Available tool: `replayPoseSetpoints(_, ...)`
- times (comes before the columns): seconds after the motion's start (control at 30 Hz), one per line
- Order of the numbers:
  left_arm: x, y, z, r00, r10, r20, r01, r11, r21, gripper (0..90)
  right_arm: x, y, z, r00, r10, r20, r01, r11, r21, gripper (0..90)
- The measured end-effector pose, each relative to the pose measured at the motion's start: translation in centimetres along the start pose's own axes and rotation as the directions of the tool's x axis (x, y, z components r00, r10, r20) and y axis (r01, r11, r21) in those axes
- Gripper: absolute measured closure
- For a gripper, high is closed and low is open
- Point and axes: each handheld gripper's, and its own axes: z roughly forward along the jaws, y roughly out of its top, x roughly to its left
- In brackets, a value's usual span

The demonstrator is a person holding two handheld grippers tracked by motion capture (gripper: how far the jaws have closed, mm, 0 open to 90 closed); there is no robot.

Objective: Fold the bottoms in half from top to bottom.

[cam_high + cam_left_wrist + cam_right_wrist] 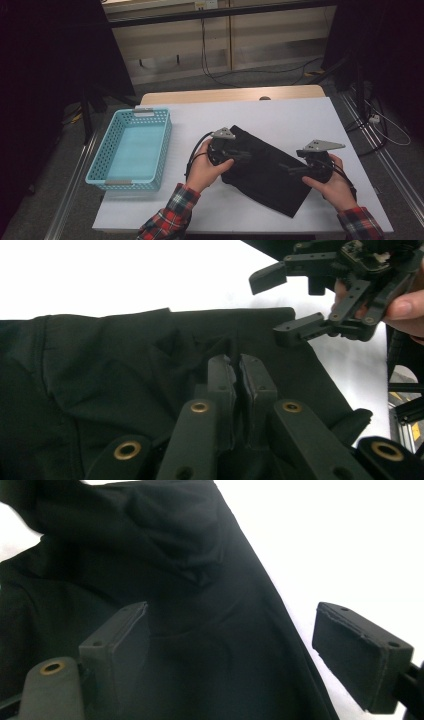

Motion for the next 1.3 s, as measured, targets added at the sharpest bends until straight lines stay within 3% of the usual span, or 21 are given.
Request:
replayPoseSetpoints(0.13, 0.1, -0.1, -0.2, 1.0, -0.007, -0.005, 0.007, 0.9999, -0.007, 74.6, 0.0, 0.2, 0.2, 1.0, 0.0, 0.001, 0.0, 1.0, -0.006, 16.0)
replayPoseSetpoints(0.33, 0.7, -0.3, -0.9, 0.9963, -0.023, -0.083, 0.022, 0.9997, -0.012, 43.8, 0.2, 0.8, 0.6, 1.0, 0.006, 0.005, -0.006, 0.9996, -0.029, 19.2)
replayPoseSetpoints(0.5, 1.2, -0.5, -1.7, 0.9897, -0.016, -0.143, 0.013, 0.9998, -0.017, 32.8, 0.4, 1.4, 1.6, 1.0, 0.006, 0.002, -0.006, 0.9996, -0.026, 24.9)
replayPoseSetpoints(0.67, 1.7, -0.9, -2.5, 0.9828, -0.003, -0.185, 0.002, 1.0, -0.005, 28.2, 0.7, 1.9, 2.8, 1.0, 0.005, -0.007, -0.005, 0.9999, -0.015, 36.9)
replayPoseSetpoints(0.83, 2.3, -1.4, -3.2, 0.9716, 0.001, -0.237, -0.002, 1.0, -0.001, 22.2, 0.4, 2.5, 4.2, 0.9997, 0.023, 0.003, -0.023, 0.9997, -0.008, 35.9)
replayPoseSetpoints(0.93, 2.7, -1.7, -3.6, 0.9678, -0.003, -0.252, 0.003, 1.0, -0.001, 21.6, 0.3, 2.8, 5.0, 0.9999, 0.009, 0.012, -0.009, 0.9999, 0.013, 38.9)
replayPoseSetpoints(1.07, 3.1, -2.0, -4.2, 0.9587, 0.006, -0.284, -0.005, 1.0, 0.003, 21.3, 0.1, 3.0, 6.0, 0.9997, 0.025, -0.004, -0.025, 0.9993, 0.027, 47.4)
replayPoseSetpoints(1.3, 3.7, -2.5, -5.1, 0.949, 0.002, -0.315, -0.003, 1.0, -0.002, 20.3, 0.3, 3.4, 7.5, 0.9994, 0.033, -0.006, -0.033, 0.9974, 0.064, 58.0)
